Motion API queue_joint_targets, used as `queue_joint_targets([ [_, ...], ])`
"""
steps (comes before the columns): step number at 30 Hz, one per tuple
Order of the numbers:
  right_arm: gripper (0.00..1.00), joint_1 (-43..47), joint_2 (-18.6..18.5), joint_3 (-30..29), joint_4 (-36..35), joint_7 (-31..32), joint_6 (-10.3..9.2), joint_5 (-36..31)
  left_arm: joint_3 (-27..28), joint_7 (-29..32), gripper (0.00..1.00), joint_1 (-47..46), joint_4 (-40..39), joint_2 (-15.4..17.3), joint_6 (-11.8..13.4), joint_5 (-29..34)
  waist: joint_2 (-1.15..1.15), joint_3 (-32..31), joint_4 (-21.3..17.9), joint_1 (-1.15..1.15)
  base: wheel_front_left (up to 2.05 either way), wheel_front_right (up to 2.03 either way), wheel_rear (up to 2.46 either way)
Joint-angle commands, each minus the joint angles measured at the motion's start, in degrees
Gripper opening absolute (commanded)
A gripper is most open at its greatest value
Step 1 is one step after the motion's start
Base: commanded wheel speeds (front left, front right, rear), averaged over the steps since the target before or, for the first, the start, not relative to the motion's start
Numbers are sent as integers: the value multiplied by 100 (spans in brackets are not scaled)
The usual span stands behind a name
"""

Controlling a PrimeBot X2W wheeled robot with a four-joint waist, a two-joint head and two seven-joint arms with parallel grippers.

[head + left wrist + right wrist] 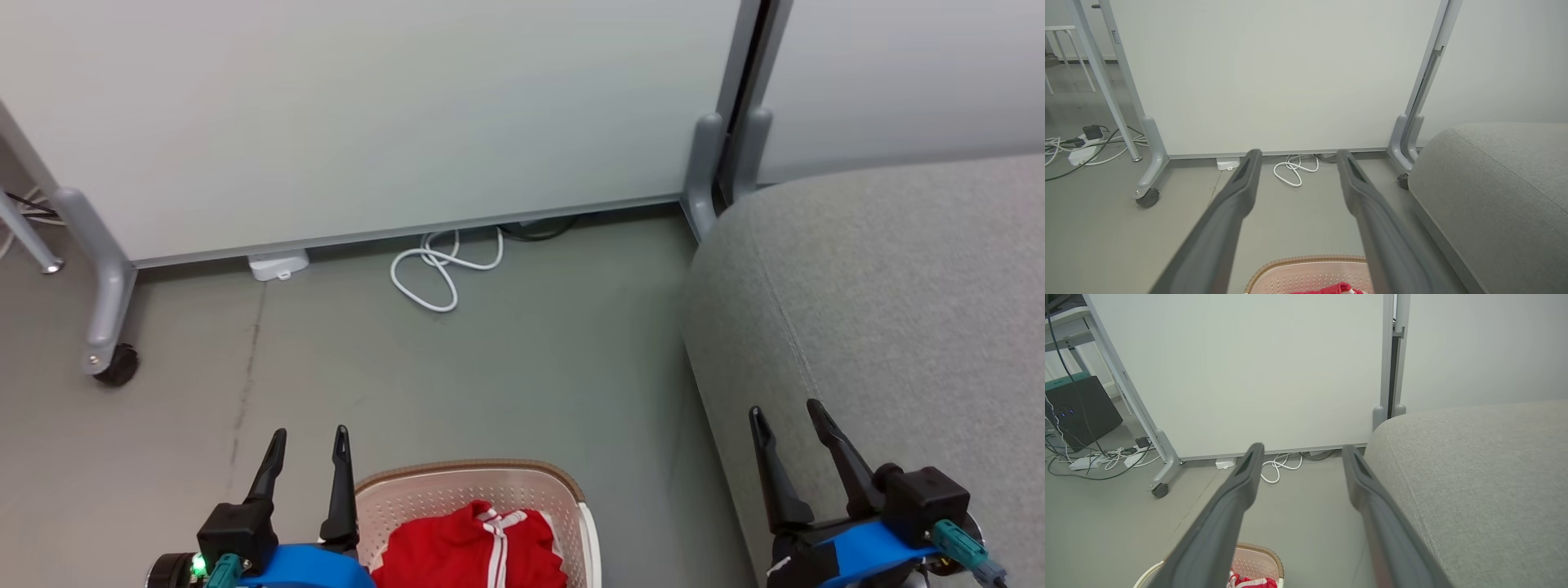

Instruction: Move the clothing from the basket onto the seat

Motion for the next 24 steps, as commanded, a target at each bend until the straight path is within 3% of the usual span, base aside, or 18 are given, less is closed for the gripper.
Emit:
queue_joint_targets([
  [1, 100, -84, -32, 42, -36, -25, 3, 39, 26, -28, 100, 8, -22, 35, 39, -24, 0, 63, -66, 0, 0, 0, 0],
  [12, 100, -581, -28, 528, -6, -157, 2, 244, 14, 252, 100, -315, 517, 128, -82, -192, 0, 894, -1024, 0, 0, 0, 0],
  [24, 100, -1217, -22, 935, 187, -349, 3, 900, 240, 1051, 100, -1227, 2206, 419, -132, -521, 0, 2061, -2100, 0, 0, 0, 0],
])
